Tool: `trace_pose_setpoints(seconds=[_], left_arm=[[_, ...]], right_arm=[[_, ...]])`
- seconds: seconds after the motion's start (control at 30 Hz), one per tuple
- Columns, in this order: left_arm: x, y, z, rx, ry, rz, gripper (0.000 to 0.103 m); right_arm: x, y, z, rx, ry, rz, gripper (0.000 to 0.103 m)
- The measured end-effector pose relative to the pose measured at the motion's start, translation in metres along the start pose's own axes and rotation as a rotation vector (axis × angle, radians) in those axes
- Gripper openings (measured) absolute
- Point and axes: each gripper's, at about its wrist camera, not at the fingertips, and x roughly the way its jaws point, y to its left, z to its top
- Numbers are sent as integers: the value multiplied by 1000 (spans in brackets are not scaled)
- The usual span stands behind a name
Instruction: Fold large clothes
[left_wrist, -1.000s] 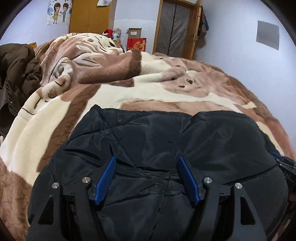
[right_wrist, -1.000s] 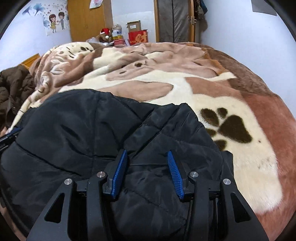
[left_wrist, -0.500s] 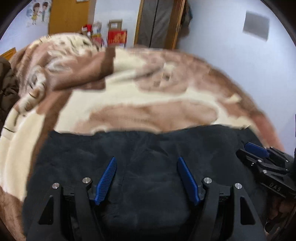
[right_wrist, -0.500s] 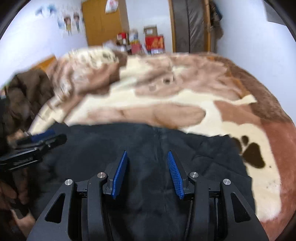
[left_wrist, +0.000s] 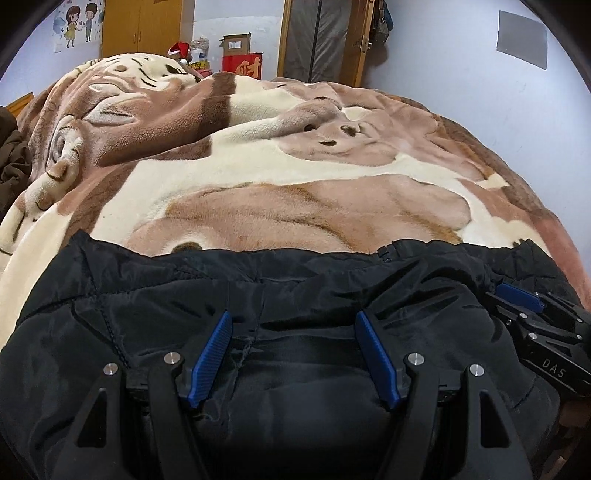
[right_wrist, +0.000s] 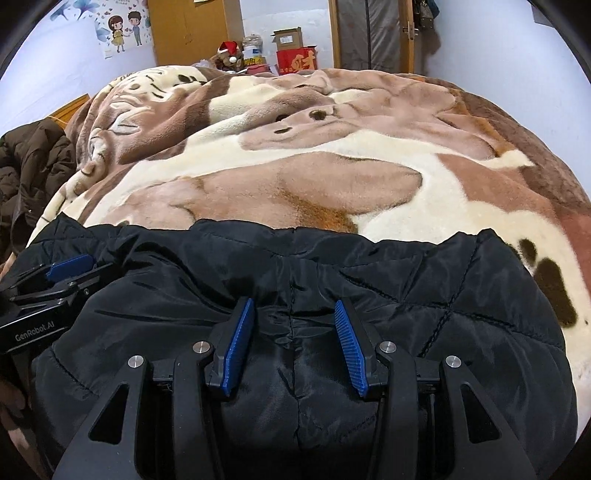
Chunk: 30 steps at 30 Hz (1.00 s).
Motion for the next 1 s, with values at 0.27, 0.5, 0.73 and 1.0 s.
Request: trace_pose_setpoints(seconds=[0.27, 0.5, 0.73, 1.0], left_arm=[[-62, 28, 23, 38, -46, 29, 71], [-30, 107, 8, -110, 21, 98, 72], [-6, 106, -3, -141, -8, 80, 72], [-3, 105, -7, -140, -23, 97, 73]], right_arm=[[-63, -27, 15, 38, -77, -30, 46], [-33, -80, -1, 110, -3, -117, 46], [-8, -81, -3, 109, 4, -139, 46], [-3, -81, -6, 108, -8, -153, 46]])
